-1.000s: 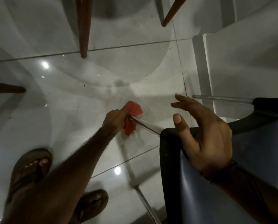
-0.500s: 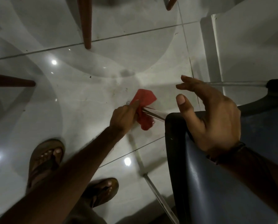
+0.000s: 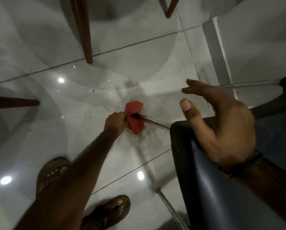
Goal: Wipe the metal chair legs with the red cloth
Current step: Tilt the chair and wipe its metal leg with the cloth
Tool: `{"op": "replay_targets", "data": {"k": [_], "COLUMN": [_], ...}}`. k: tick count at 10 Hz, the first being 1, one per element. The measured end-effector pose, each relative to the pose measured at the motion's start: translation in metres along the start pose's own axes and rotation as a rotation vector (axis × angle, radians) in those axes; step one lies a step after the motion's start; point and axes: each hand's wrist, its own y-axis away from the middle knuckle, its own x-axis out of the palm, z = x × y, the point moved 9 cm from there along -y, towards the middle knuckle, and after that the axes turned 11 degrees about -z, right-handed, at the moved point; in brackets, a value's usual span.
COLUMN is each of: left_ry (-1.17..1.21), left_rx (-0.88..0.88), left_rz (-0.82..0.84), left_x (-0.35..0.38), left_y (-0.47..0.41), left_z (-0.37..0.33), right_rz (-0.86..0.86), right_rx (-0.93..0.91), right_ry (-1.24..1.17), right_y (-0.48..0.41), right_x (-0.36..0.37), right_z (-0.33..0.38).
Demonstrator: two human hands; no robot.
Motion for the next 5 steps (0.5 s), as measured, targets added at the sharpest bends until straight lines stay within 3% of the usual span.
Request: {"op": "replay_targets", "data": {"k": [2,3,4,5], "left_ry": [0.198,0.354,0.759,0.613], "left_rx": [-0.104,-0.3,-0.438,-0.115], "left_rz": [-0.155,-0.05,0.019,-0.007], "left_x": [-0.101,-0.147,-0.178,-0.21], "left_y": [0.079,0.109,0.103,0.08], "left_z": [0.034,0.062,0.032,-0.049], "right_rz": [-0.093,-0.073,-0.046,-0.051], "right_rx": [0.074,0.12,0.207,0.276], "right_ry": [-0.058,-0.019,0.018,0.095], "right_y": [-0.006,-0.019,-0.033,-0.047], "right_x": [-0.018,-0.033,-0.063,-0.095], "right_z": [-0.009,-0.044,-0.105,-0.168]}}
